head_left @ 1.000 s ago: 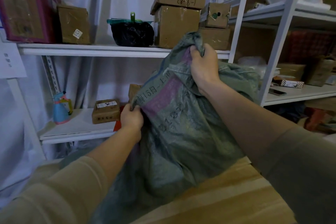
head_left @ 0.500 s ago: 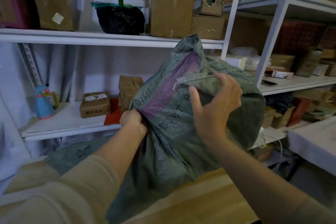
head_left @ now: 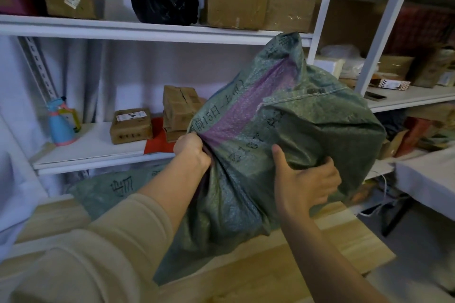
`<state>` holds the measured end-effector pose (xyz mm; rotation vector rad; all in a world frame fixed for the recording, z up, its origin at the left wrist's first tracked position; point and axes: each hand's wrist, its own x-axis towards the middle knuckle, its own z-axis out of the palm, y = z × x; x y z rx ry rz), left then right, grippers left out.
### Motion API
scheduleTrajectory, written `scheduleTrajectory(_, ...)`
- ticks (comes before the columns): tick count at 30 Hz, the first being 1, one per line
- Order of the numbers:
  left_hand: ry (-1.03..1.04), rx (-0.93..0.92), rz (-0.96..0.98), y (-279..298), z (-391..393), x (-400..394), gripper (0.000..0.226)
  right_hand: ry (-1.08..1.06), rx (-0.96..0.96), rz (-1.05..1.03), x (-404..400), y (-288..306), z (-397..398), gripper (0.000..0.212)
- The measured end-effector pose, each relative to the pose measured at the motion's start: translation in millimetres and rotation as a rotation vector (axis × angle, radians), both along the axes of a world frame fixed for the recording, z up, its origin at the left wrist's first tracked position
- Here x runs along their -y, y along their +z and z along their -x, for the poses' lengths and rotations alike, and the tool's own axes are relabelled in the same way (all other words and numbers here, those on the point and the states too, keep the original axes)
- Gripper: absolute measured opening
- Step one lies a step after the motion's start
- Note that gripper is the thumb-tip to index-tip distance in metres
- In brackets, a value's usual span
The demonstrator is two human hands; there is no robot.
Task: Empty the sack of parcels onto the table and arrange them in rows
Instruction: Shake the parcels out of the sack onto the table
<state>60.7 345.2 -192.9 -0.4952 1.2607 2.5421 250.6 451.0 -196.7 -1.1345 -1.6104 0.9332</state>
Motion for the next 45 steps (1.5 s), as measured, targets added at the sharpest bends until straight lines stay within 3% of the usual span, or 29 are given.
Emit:
scheduleTrajectory(2,0.003,-0.001,0.002,-1,0,-1,0.029,0.034,0.05,0.101,-5,6,2,0.101)
scheduleTrajectory(4,0.012,-0.002,0.001,-2,4,0,0.027,0.095,0.125,0.151,-10,10,4,0.079)
scheduleTrajectory(9,0.038,0.014,-0.021,-3,5,2,0.023,0.209,0.26,0.025,-6,11,8,0.05)
scheduleTrajectory(15,0.037,0.014,-0.042,-4,-3,5,0.021,0.233,-0.006,-0.067,-4,12,21,0.02)
scheduleTrajectory(19,0.011,-0.017,-0.015,0,-11,9,0.022,0.149,-0.077,-0.048,0,12,25,0.02)
scheduleTrajectory(24,-0.027,-0.09,0.053,-1,-14,19,0.023,0.052,-0.03,-0.113,5,17,34,0.03)
scheduleTrajectory(30,-0.005,-0.092,0.046,-5,-8,35,0.025,0.291,0.099,-0.219,0,30,30,0.069)
scheduleTrajectory(33,-0.019,-0.111,0.045,-2,-11,42,0.024,0.401,0.176,-0.172,-1,44,34,0.059)
scheduleTrajectory(35,-0.035,-0.181,0.083,7,-22,46,0.016,0.461,0.113,-0.126,-5,50,37,0.036)
scheduleTrajectory(40,-0.218,-0.515,0.45,17,-28,73,0.01,0.455,-0.292,0.002,-6,70,46,0.04)
scheduleTrajectory(42,-0.286,-0.593,0.587,20,-23,94,0.024,0.453,-0.38,0.034,-3,80,51,0.041)
scheduleTrajectory(45,-0.35,-0.562,0.621,19,-15,125,0.047,0.432,-0.445,0.039,5,84,59,0.043)
